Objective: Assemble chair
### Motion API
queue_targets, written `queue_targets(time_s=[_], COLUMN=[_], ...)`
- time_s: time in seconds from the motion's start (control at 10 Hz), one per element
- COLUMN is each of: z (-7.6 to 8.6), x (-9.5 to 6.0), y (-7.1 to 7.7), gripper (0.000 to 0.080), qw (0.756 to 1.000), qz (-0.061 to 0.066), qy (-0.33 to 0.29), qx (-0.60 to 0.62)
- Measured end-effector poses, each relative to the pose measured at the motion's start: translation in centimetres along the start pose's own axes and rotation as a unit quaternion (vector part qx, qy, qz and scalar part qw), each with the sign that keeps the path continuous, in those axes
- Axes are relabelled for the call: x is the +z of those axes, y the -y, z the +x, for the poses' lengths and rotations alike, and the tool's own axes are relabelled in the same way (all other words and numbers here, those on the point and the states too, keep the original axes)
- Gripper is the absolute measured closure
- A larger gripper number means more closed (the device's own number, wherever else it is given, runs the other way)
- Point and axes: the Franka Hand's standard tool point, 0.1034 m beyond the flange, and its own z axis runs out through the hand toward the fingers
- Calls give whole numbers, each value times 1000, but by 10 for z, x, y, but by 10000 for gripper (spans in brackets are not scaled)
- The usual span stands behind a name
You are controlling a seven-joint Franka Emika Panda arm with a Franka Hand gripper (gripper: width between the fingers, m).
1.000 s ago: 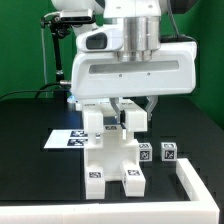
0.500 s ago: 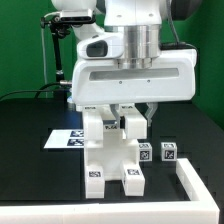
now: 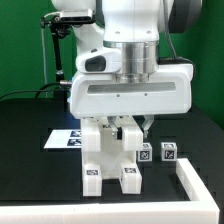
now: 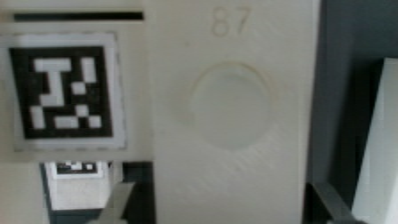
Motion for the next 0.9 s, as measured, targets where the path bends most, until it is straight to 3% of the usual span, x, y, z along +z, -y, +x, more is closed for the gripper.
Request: queue_targets(time_s=[0.5,0.6,0.7,0.8,0.9], z=[0,-1,-1,0,0], x=[6,6,6,6,6], y=[-1,-2,-2,-2,-2], gripper=[515,426,279,279,179], qw=[1000,1000,1000,1000,1000], qz=[-2,-2,-2,-2,-2], qy=[1,1,1,1,1], qx=[0,0,1,1,1])
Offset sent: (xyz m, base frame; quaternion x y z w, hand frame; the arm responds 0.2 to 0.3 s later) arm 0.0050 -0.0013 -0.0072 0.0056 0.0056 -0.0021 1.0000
